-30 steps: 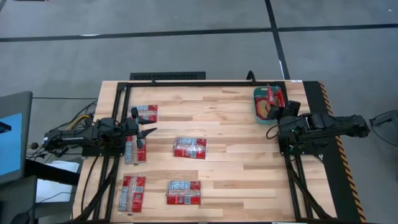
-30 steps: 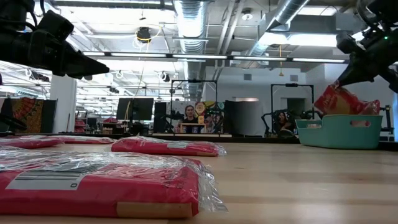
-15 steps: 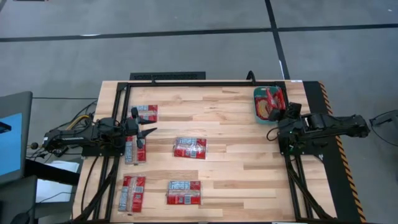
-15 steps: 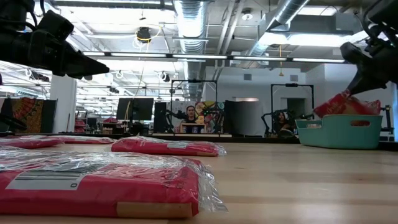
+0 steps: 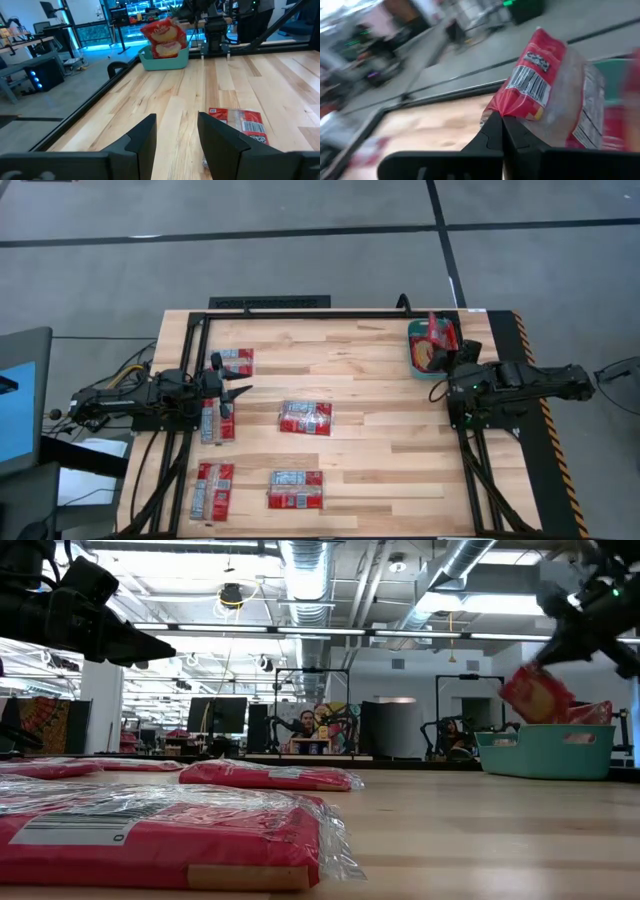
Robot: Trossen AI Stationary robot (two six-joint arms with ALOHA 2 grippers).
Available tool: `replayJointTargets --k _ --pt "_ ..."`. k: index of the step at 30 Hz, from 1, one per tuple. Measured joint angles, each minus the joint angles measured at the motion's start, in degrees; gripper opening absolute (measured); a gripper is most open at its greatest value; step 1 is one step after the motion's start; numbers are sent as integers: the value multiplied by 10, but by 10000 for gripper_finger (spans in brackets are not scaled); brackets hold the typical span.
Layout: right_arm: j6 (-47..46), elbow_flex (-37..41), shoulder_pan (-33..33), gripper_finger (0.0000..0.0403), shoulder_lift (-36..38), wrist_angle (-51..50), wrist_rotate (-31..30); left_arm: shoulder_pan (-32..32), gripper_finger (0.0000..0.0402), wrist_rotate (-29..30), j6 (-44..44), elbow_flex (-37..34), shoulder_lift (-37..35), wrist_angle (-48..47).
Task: Sort popcorn bags into baskets
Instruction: Put the popcorn bag into the green bin
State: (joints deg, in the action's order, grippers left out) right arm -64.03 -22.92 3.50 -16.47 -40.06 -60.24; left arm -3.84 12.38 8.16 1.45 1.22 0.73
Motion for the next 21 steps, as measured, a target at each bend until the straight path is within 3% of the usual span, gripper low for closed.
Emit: replayJointTargets --k 5,9,15,21 --pt "114 0 0 3 -5 116 106 0 135 0 0 0 0 0" --pt "147 0 3 2 -42 169 204 0 135 0 0 0 0 0" --pt "126 0 33 1 -151 270 319 0 135 0 0 0 0 0" --pt "60 1 89 1 -306 350 426 0 135 0 0 0 0 0"
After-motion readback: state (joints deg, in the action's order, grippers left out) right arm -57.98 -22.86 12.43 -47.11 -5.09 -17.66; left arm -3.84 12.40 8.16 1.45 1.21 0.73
